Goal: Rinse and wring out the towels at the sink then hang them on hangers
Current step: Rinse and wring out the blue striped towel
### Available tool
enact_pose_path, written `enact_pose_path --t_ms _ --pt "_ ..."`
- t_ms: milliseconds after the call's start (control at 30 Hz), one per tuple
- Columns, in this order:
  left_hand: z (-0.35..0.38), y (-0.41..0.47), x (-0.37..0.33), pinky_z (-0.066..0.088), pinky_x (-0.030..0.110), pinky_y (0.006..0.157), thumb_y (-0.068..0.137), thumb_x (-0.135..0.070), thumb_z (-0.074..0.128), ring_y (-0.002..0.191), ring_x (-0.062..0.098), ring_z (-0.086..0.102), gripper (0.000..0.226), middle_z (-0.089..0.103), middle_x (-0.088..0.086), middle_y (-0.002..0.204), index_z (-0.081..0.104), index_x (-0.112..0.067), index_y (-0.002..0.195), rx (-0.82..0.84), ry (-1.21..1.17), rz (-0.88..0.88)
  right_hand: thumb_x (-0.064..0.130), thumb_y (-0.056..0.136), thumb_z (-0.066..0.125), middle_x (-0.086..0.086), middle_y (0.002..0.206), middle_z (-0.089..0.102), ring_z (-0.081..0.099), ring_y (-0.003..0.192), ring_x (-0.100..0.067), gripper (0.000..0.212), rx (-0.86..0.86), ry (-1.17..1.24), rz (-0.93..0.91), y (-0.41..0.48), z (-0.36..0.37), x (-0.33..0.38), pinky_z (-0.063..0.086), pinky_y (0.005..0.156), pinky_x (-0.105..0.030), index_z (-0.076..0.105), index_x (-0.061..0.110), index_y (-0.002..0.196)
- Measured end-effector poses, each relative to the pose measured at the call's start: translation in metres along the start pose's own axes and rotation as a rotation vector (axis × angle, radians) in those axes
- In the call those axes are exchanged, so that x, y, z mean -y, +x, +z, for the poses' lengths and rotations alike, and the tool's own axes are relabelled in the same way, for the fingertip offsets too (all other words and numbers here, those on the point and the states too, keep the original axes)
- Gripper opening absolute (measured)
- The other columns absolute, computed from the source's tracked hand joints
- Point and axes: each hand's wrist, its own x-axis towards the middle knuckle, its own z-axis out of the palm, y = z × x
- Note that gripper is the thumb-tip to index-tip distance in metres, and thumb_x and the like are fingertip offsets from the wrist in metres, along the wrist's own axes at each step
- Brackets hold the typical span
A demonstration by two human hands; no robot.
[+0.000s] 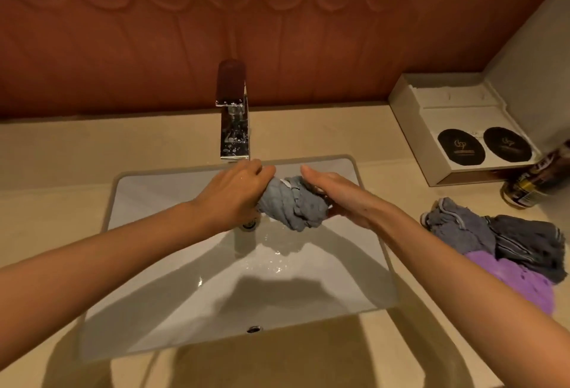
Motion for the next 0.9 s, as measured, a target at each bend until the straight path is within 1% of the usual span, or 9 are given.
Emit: enact_pose_path --t_ms 67,133,267,400,533,633,667,800,900 --pt "-0.007 0.0 0.0 0.044 0.033 0.047 0.049 -0.017 0.087 0.07 0.029 0.055 0.058 0.058 0.014 0.084 0.056 -0.005 0.097 -0.107 0.152 0.112 0.058 0.089 0.034 -0.005 0.097 0.063 0.062 0.087 -0.021 0.039 0.081 0.21 0.096 -0.005 -0.009 0.002 0.05 0.082 -0.039 0.056 0.026 0.092" --pt "-0.015 0.004 -0.003 0.039 0.03 0.048 0.044 -0.012 0.086 0.068 0.026 0.049 0.057 0.057 0.014 0.081 0.059 -0.005 0.094 -0.191 0.322 0.164 0.065 0.085 0.037 -0.011 0.11 0.062 0.061 0.099 -0.029 0.051 0.129 0.539 0.207 -0.005 -0.015 -0.004 0.046 0.089 -0.05 0.056 0.022 0.104" --pt "-0.029 0.006 -0.007 0.031 0.033 0.059 0.065 -0.003 0.069 0.076 0.024 0.035 0.035 0.056 0.012 0.085 0.055 -0.004 0.097 -0.385 0.615 0.293 0.075 0.068 0.048 -0.029 0.135 0.044 0.05 0.113 -0.049 0.089 0.241 0.781 0.373 -0.006 -0.009 -0.016 0.045 0.086 -0.06 0.044 0.018 0.136" --pt "-0.036 0.009 -0.017 0.03 0.033 0.068 0.088 0.004 0.031 0.085 0.026 0.042 0.024 0.063 0.01 0.092 0.05 -0.006 0.099 -0.483 0.773 0.46 0.078 0.07 0.049 -0.039 0.125 0.045 0.045 0.116 -0.054 0.093 0.223 1.035 0.398 -0.01 0.004 -0.007 0.043 0.086 -0.062 0.05 0.0 0.12" --pt "-0.026 0.01 -0.046 0.032 0.034 0.075 0.09 0.009 0.008 0.089 0.026 0.045 0.045 0.067 0.007 0.091 0.049 -0.008 0.095 -0.468 0.827 0.549 0.081 0.069 0.047 -0.018 0.082 0.07 0.07 0.075 -0.031 0.08 0.074 1.043 0.332 -0.002 0.01 0.001 0.058 0.065 -0.045 0.066 0.006 0.092" --pt "-0.023 0.008 -0.048 0.031 0.034 0.074 0.084 -0.008 0.037 0.086 0.026 0.049 0.019 0.064 0.009 0.091 0.048 -0.006 0.098 -0.51 0.804 0.585 0.065 0.073 0.061 -0.01 0.078 0.065 0.063 0.077 -0.025 0.058 -0.034 1.037 0.411 -0.004 0.013 0.004 0.053 0.069 -0.034 0.062 0.009 0.088" --pt "-0.024 0.007 -0.047 0.031 0.034 0.073 0.077 -0.011 0.045 0.085 0.027 0.047 0.025 0.063 0.01 0.09 0.049 -0.004 0.101 -0.517 0.794 0.576 0.056 0.078 0.064 -0.009 0.077 0.063 0.06 0.075 -0.024 0.048 -0.072 1.042 0.433 -0.006 0.014 0.004 0.05 0.069 -0.035 0.06 0.009 0.084" --pt "-0.025 0.008 -0.054 0.034 0.035 0.071 0.09 0.002 0.023 0.071 0.023 0.052 0.037 0.061 0.009 0.08 0.057 0.0 0.105 -0.443 0.703 0.355 0.024 0.084 0.062 -0.005 0.073 0.061 0.059 0.068 -0.021 0.018 -0.139 1.082 0.434 -0.013 0.014 0.008 0.052 0.073 -0.029 0.058 0.008 0.075" --pt "-0.022 0.008 -0.059 0.048 0.04 0.077 0.089 0.007 0.018 0.072 0.027 0.058 0.044 0.063 0.015 0.085 0.061 0.002 0.099 -0.417 0.678 0.245 0.02 0.091 0.053 -0.008 0.054 0.064 0.064 0.046 -0.022 0.027 -0.144 1.093 0.335 -0.01 0.012 0.009 0.054 0.048 -0.026 0.059 0.006 0.069"
